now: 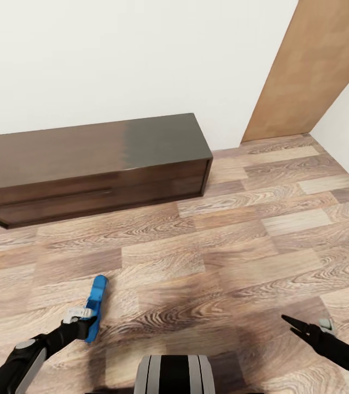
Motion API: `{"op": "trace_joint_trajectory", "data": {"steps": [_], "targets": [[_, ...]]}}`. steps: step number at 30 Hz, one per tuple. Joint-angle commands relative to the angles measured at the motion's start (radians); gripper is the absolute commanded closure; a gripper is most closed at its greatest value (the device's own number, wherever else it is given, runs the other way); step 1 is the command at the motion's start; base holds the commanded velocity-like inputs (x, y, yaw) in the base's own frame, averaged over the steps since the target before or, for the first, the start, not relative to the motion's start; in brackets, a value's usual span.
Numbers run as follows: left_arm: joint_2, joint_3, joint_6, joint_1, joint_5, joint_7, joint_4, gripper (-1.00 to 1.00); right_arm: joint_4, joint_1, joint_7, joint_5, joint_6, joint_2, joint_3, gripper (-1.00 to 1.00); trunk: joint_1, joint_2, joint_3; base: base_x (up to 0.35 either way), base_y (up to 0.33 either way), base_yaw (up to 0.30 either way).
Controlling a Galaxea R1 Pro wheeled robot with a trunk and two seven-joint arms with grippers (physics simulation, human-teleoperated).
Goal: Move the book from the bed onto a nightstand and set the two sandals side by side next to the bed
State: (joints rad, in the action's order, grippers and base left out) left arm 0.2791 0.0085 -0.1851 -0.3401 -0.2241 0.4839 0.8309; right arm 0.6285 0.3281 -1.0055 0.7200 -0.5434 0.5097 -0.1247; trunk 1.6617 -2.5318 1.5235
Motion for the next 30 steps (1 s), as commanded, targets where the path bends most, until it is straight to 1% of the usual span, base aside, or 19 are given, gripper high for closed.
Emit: {"op": "trace_joint_trajectory", "data": {"steps": [1, 3, 4, 5, 6, 7, 8, 10, 11, 13, 16, 21, 26, 27, 29, 30], "targets": [[0.011, 0.007, -0.01, 0.0, -0.038, 0.018, 0.0, 1.0, -0.003, 0.0, -0.001, 0.004, -0.001, 0.001, 0.001, -1.0, -0.001, 0.0, -0.003, 0.0, 0.0, 0.0], [0.039, 0.024, -0.01, 0.003, -0.087, 0.082, -0.002, 1.0, -0.023, 0.0, -0.003, 0.002, 0.029, 0.002, 0.001, -1.0, -0.001, 0.001, -0.011, 0.0, 0.0, 0.0], [0.055, 0.049, -0.009, 0.004, -0.118, 0.151, -0.008, 1.0, -0.053, 0.0, -0.005, 0.002, 0.06, 0.002, 0.002, -1.0, -0.002, 0.001, -0.015, 0.0, 0.0, 0.0], [0.062, 0.072, -0.008, 0.006, -0.13, 0.194, -0.012, 1.0, -0.073, 0.0, -0.007, 0.001, 0.079, 0.003, 0.002, -1.0, -0.002, 0.001, -0.019, 0.0, 0.0, 0.0], [0.064, 0.086, -0.008, 0.006, -0.134, 0.213, -0.015, 1.0, -0.083, 0.0, -0.007, 0.001, 0.087, 0.004, 0.002, -1.0, -0.003, 0.001, -0.023, 0.0, 0.0, 0.0], [0.068, 0.115, -0.008, 0.008, -0.14, 0.244, -0.023, 1.0, -0.097, 0.0, -0.009, 0.001, 0.098, 0.005, 0.001, -1.0, -0.003, 0.001, -0.027, 0.0, 0.0, 0.0], [0.069, 0.13, -0.007, 0.009, -0.143, 0.256, -0.028, 1.0, -0.102, 0.0, -0.009, 0.001, 0.102, 0.005, 0.001, -1.0, -0.004, 0.002, -0.03, 0.0, 0.0, 0.0], [0.072, 0.18, -0.007, 0.013, -0.148, 0.295, -0.07, 1.0, -0.116, 0.0, -0.014, 0.001, 0.112, 0.007, 0.001, -1.0, -0.005, 0.002, -0.038, 0.0, 0.0, 0.0], [0.072, 0.185, -0.006, 0.014, -0.148, 0.301, -0.08, 1.0, -0.117, 0.0, -0.014, 0.001, 0.113, 0.007, 0.001, -1.0, -0.005, 0.002, -0.042, 0.0, 0.0, 0.0], [0.072, 0.198, -0.005, 0.015, -0.149, 0.328, -0.136, 1.0, -0.121, 0.0, -0.015, 0.001, 0.116, 0.007, 0.002, -1.0, -0.006, 0.003, -0.05, 0.0, 0.0, 0.0], [0.07, 0.204, -0.002, 0.017, -0.149, 0.347, -0.197, 1.0, -0.123, 0.0, -0.014, 0.0, 0.119, 0.006, 0.003, -1.0, -0.007, 0.004, -0.061, 0.0, 0.0, 0.0], [0.064, 0.202, 0.009, 0.016, -0.148, 0.35, -0.219, 1.0, -0.123, 0.0, -0.012, -0.001, 0.125, 0.005, 0.003, -1.0, -0.01, 0.005, -0.081, 0.0, 0.0, 0.0], [0.047, 0.201, 0.027, 0.016, -0.147, 0.351, -0.232, 1.0, -0.124, 0.0, -0.012, -0.001, 0.127, 0.007, -0.001, -1.0, -0.012, 0.006, -0.1, 0.0, 0.0, 0.0], [0.046, 0.202, 0.028, 0.016, -0.147, 0.352, -0.233, 1.0, -0.124, 0.0, -0.012, -0.001, 0.127, 0.012, -0.003, -1.0, -0.012, 0.006, -0.104, 0.0, 0.0, 0.0], [0.044, 0.202, 0.029, 0.016, -0.147, 0.351, -0.234, 1.0, -0.125, 0.0, -0.012, -0.001, 0.126, 0.035, -0.002, -1.0, -0.013, 0.007, -0.112, 0.0, 0.0, 0.0], [0.044, 0.202, 0.029, 0.016, -0.147, 0.351, -0.234, 1.0, -0.125, 0.0, -0.012, -0.001, 0.126, 0.041, -0.001, -1.0, -0.014, 0.007, -0.116, 0.0, 0.0, 0.0]]}}
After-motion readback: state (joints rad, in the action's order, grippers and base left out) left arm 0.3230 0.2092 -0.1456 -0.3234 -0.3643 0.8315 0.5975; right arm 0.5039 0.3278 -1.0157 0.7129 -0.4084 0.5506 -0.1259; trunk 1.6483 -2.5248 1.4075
